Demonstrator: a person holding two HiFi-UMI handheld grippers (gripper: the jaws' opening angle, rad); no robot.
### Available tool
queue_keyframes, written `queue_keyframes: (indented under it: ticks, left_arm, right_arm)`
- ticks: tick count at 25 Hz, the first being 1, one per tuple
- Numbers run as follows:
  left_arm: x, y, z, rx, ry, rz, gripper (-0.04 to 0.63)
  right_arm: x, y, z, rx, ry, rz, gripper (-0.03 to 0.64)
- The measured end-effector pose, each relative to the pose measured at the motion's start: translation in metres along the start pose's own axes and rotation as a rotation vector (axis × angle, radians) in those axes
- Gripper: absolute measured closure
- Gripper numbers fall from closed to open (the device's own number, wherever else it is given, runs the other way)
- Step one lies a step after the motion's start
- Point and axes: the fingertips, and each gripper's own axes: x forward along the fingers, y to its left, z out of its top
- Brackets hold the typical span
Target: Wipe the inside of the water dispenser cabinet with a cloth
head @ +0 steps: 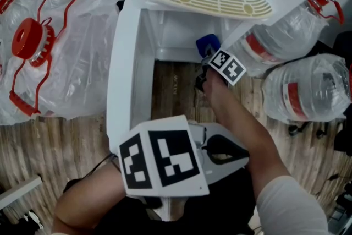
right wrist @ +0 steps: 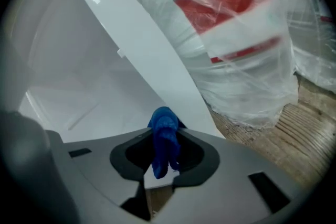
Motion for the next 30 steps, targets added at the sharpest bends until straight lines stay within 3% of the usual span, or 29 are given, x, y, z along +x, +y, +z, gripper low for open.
queue_keyframes:
  ticks: [6, 13, 27, 30]
  left_arm:
    - [-0.002, 0.001, 0.001, 0.003, -0.003, -0.004, 0.592]
    - [0.000, 0.004, 0.001, 0.007, -0.004, 0.001, 0.592]
    - [0.006, 0.013, 0.023, -0.004, -0.082, 0.066, 0.592]
    - [0.002, 0.012, 0.042, 0.039, -0.103, 0.128, 0.592]
  right_arm:
    - [-0.018, -0.009, -0.010, -0.033, 0.035, 0.010, 0.532]
    - [-0.038, -0.015, -0.015, -0.156, 0.076, 0.048, 0.532]
    - [-0.126, -0.021, -0.031, -0.471, 0.200, 0.158, 0.532]
    - [-0.157, -0.008, -0.023, -0.573, 0.235, 0.187, 0.532]
